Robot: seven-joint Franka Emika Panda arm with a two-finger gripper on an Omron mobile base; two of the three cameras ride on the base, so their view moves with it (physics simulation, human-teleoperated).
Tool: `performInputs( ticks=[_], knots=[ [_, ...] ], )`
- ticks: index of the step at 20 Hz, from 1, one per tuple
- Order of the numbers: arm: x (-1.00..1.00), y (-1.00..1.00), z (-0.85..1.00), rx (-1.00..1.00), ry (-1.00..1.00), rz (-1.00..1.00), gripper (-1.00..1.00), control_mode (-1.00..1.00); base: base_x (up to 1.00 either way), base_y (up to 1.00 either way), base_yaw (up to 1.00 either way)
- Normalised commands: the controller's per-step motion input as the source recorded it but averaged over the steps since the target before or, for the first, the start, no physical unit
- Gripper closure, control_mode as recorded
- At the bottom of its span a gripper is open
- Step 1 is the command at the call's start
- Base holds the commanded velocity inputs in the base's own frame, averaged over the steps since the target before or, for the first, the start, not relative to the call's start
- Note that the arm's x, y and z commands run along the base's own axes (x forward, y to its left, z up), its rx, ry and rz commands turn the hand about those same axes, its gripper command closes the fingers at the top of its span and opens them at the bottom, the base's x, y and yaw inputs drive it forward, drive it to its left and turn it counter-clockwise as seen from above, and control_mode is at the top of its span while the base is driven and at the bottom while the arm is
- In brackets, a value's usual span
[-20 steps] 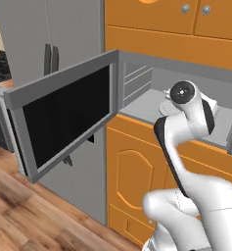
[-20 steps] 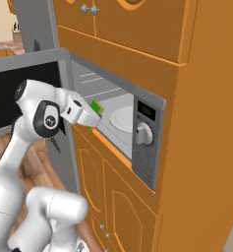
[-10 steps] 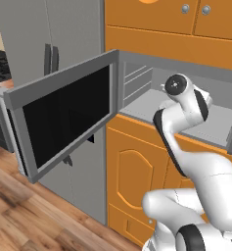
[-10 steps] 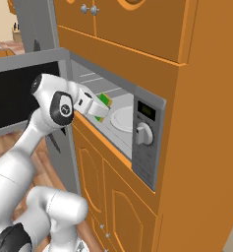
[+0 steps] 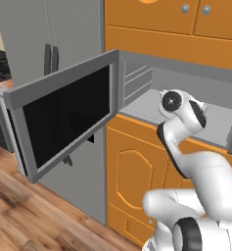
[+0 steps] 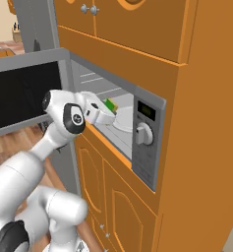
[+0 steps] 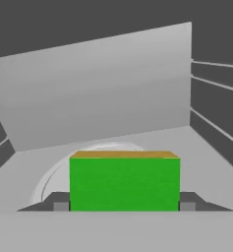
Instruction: Place the sponge inside the microwave to prepare for sanitizing.
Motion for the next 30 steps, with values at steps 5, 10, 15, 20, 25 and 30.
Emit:
performInputs(
  ticks=[5, 10, 15, 20, 25, 30],
  knots=[
    [0.35, -0.35, 0.0, 0.0, 0.04, 0.0, 1.0, -1.0, 0.0, 0.0, 0.0],
    [0.41, -0.14, -0.09, 0.0, 0.02, 0.0, 1.0, -1.0, 0.0, 0.0, 0.0],
    [0.36, -0.16, -0.03, 0.0, 0.04, 0.0, 1.0, -1.0, 0.0, 0.0, 0.0],
    [0.06, -0.1, -0.01, 0.01, 0.0, 0.01, 1.0, -1.0, 0.0, 0.0, 0.0],
    [0.02, -0.05, -0.12, 0.04, 0.0, 0.0, 1.0, -1.0, 0.0, 0.0, 0.0],
    [0.04, -0.03, -0.14, 0.05, 0.0, 0.01, 1.0, -1.0, 0.0, 0.0, 0.0]
  ],
)
